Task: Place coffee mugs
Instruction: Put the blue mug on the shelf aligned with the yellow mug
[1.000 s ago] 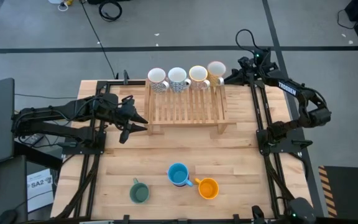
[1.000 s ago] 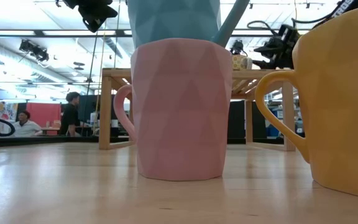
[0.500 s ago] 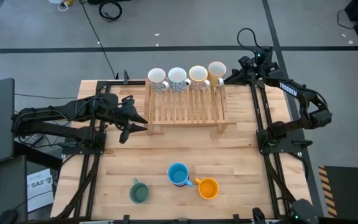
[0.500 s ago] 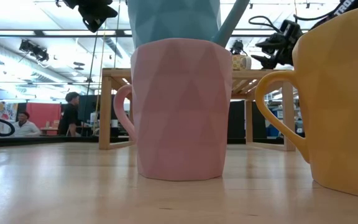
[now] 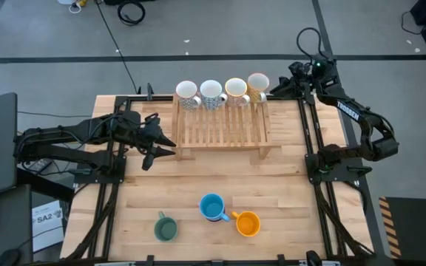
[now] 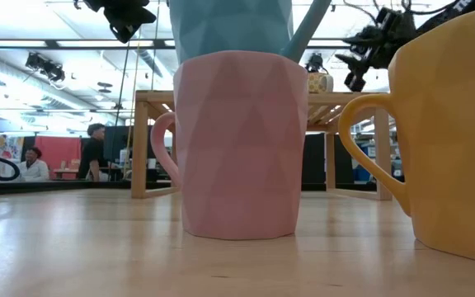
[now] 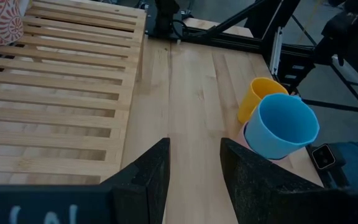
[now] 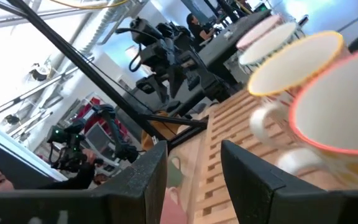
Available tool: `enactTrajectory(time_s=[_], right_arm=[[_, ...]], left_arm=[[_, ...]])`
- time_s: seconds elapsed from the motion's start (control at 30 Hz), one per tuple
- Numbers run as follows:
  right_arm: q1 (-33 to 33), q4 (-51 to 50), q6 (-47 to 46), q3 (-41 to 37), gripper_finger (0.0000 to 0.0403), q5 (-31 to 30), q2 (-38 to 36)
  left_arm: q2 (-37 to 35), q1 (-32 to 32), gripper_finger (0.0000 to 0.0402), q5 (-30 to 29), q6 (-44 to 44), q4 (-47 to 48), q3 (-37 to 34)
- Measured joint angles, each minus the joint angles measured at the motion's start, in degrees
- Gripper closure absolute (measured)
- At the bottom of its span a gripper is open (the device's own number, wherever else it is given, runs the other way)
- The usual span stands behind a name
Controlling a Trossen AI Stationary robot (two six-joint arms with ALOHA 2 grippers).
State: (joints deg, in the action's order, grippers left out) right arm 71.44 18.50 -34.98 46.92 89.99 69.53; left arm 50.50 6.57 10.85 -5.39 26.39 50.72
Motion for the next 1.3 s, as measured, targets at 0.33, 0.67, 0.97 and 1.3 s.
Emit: enactTrajectory(time_s=[0.33,0.67,0.97,1.3], right_arm=[[-2.63,-4.86,-1.51,0.0,0.0246,-6.29,-14.29],[-12.63,-15.13,-1.32,0.0,0.0246,-18.28,-28.97],[-29.08,-23.14,1.17,0.0,0.0246,-36.8,-32.29],[-51.18,-23.02,2.07,0.0,0.0246,-54.2,-24.97]], left_arm=[[0.0,-0.02,0.0255,0.0,-0.02,-0.02,0.0],[0.0,-0.02,0.0255,0.0,0.07,-0.04,0.0],[0.0,0.0,0.0255,-0.02,0.07,-0.04,0.0],[0.0,-0.02,0.0255,-0.02,0.04,-0.04,0.0]])
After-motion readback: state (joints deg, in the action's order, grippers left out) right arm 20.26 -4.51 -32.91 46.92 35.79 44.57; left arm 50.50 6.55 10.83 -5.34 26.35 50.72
